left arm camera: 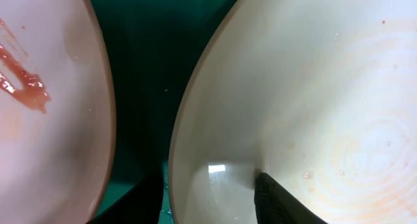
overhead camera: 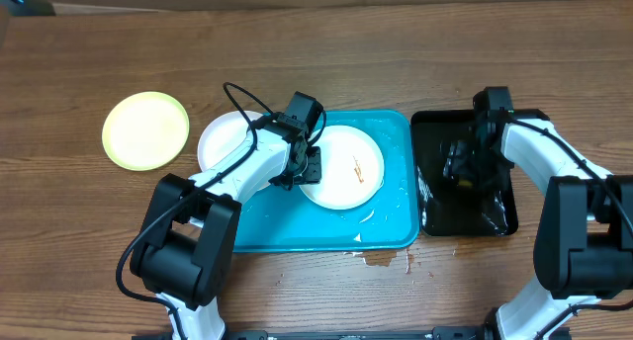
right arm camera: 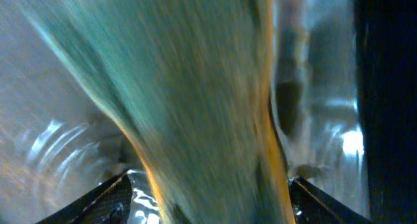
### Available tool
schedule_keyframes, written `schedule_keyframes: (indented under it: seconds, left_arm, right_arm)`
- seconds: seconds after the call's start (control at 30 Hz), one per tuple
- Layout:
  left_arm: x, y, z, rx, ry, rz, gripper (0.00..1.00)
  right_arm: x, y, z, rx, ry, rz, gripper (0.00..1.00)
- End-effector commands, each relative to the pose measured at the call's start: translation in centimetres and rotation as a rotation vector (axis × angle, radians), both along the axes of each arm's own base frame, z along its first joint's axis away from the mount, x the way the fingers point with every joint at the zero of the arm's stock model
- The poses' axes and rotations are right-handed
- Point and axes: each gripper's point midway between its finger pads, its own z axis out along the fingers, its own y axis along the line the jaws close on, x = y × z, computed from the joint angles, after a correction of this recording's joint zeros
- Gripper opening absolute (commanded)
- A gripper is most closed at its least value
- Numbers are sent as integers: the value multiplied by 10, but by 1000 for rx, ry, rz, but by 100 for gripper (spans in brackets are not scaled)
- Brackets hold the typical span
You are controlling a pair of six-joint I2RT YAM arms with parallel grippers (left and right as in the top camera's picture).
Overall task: Clean dirty plates on tray and stack at the side
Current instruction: 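Grasp the sponge in the black tray with the right gripper and dip it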
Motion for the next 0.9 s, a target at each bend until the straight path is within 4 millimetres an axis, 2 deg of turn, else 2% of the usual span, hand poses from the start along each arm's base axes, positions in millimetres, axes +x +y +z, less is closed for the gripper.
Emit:
schedule_keyframes:
  seconds: [0.0,0.13,0.2,0.23,0.27,0.3,0.33,0.37,0.43,0.57,0.67,0.83,0.87]
  left_arm:
    - [-4,2,-8,-2,26,10,48]
    - [-4,2,-8,-2,25,10,47]
    - [-4,2,-8,-2,25,10,48]
    - [-4,2,-8,-1,25,10,47]
    - [-3,2,-8,-2,25,10,48]
    - [-3,2,-8,-2,25,10,47]
    - [-3,2,-8,-2,25,10,47]
    - [-3,2,-8,-2,25,10,48]
    - [-3,2,-8,-2,25,10,48]
    - [-3,3,-8,1,23,11,49]
    - [-2,2,-8,0,17,4,50]
    - [3,5,-8,21,-8,9,52]
    - [3,5,-8,21,-8,9,52]
  right_arm:
    - [24,-4,10,-19,-86,-4,75]
    - [29,-3,9,-19,-110,-4,74]
    - [27,-4,7,-19,-104,-3,69]
    - [25,-4,6,-20,-99,-3,54]
    - [24,-4,5,-20,-95,-3,29]
    - [22,-4,4,-19,-91,-3,14]
    - [21,-4,3,-19,-87,-3,9]
    - [21,-4,3,-19,-86,-3,9]
    - [23,-4,3,-19,-95,-3,43]
    - [37,-4,6,-19,-156,-4,63]
    - [54,-3,9,-19,-229,-5,69]
    - [69,-3,14,-18,-292,-5,68]
    - [69,-3,14,-18,-292,-5,64]
